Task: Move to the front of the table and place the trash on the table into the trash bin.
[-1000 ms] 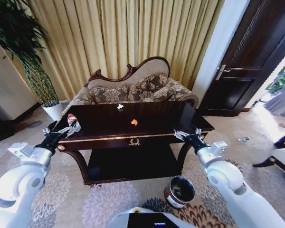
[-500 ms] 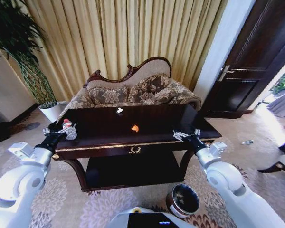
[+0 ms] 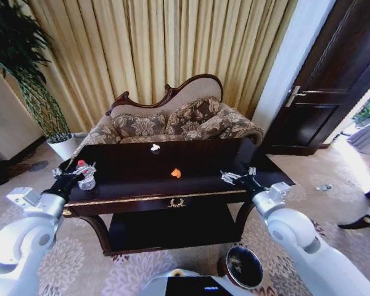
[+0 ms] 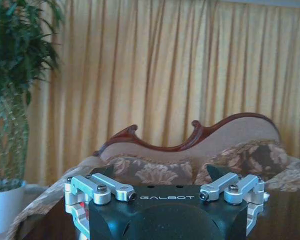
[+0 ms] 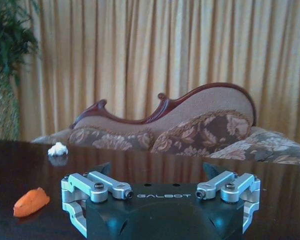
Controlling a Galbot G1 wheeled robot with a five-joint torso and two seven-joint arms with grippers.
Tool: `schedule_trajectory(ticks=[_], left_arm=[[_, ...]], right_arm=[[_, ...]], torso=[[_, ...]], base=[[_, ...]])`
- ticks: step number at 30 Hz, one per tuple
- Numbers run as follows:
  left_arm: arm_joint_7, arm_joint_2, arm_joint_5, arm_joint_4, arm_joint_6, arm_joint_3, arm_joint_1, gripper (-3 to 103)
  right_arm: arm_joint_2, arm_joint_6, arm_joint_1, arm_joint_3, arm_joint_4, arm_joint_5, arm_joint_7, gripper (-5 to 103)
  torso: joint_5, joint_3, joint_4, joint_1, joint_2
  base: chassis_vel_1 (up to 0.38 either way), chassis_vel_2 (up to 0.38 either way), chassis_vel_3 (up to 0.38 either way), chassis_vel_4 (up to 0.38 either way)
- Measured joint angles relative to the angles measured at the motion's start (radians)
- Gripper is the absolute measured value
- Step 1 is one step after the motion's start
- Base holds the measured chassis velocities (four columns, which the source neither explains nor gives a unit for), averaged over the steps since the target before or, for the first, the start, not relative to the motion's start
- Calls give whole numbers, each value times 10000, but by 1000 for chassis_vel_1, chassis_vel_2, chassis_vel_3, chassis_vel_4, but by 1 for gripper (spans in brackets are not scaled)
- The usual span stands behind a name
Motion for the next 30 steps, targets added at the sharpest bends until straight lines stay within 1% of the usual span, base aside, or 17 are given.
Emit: schedule_trajectory(ticks=[1,2,4,5,7,8,10,11,13,14,16,17,18,20,21,22,30], left_arm=[[0,0,0,0,0,0,0,100],[14,-118,31,21,-7,-69,54,100],[37,-458,54,70,-8,-251,165,100],[37,-458,54,70,-8,-251,165,100],[64,-732,55,44,-7,-378,289,100],[64,-732,55,44,-7,-378,289,100],[93,-915,67,-50,-7,-417,406,100],[93,-915,67,-50,-7,-417,406,100],[103,-1036,90,-145,-5,-438,492,100],[103,-1036,90,-145,-5,-438,492,100],[104,-1117,102,-238,1,-469,552,100],[104,-1134,107,-261,4,-484,571,100],[104,-1134,107,-261,4,-484,571,100],[100,-1175,118,-346,7,-540,657,100],[100,-1175,118,-346,7,-540,657,100],[97,-1181,118,-387,10,-574,701,100],[84,-1159,123,-475,34,-598,753,100]], right_arm=[[0,0,0,0,0,0,0,100],[-165,-20,53,-31,-76,20,-108,100],[-685,-219,284,-94,-293,129,-583,100],[-685,-219,284,-94,-293,129,-583,100],[-1103,-447,607,-171,-473,751,-1020,100],[-1103,-447,607,-171,-473,751,-1020,100],[-1432,-662,1077,-429,-625,1637,-1148,100],[-1432,-662,1077,-429,-625,1637,-1148,100],[-1663,-764,1560,-836,-815,2180,-1160,100],[-1663,-764,1560,-836,-815,2180,-1160,100],[-1794,-786,2194,-1474,-1105,2412,-1115,100],[-1800,-791,2395,-1701,-1198,2474,-1079,100],[-1800,-791,2395,-1701,-1198,2474,-1079,100],[-1688,-821,3095,-2530,-1466,2659,-888,100],[-1688,-821,3095,-2530,-1466,2659,-888,100],[-1569,-867,3414,-2964,-1570,2713,-783,100],[-1132,-1000,4079,-4097,-1663,2654,-466,100]], torso=[[0,0,0,0,0],[-1,0,0,0,0],[1,-1,-2,-2,1],[1,-1,-2,-2,1],[1,-1,-3,-3,1],[1,-1,-3,-3,1],[1,-1,-1,-2,1],[1,-1,-1,-2,1],[0,-1,-1,-2,1],[0,-1,-1,-2,1],[0,-1,-1,-2,1],[0,-1,-1,-3,1],[0,-1,-1,-3,1],[1,0,-2,-2,1],[1,0,-2,-2,1],[1,0,0,-2,0],[-1,-1,-2,-2,1]], base=[[0,0,0,0],[0,0,0,0],[0,0,0,0],[0,0,0,0],[0,0,0,0],[0,0,0,0],[0,0,0,0],[0,0,0,0],[0,0,0,0],[0,0,0,0],[0,0,0,0],[0,0,0,0],[0,0,0,0],[0,0,0,0],[0,0,0,0],[0,0,0,0],[0,0,0,0]])
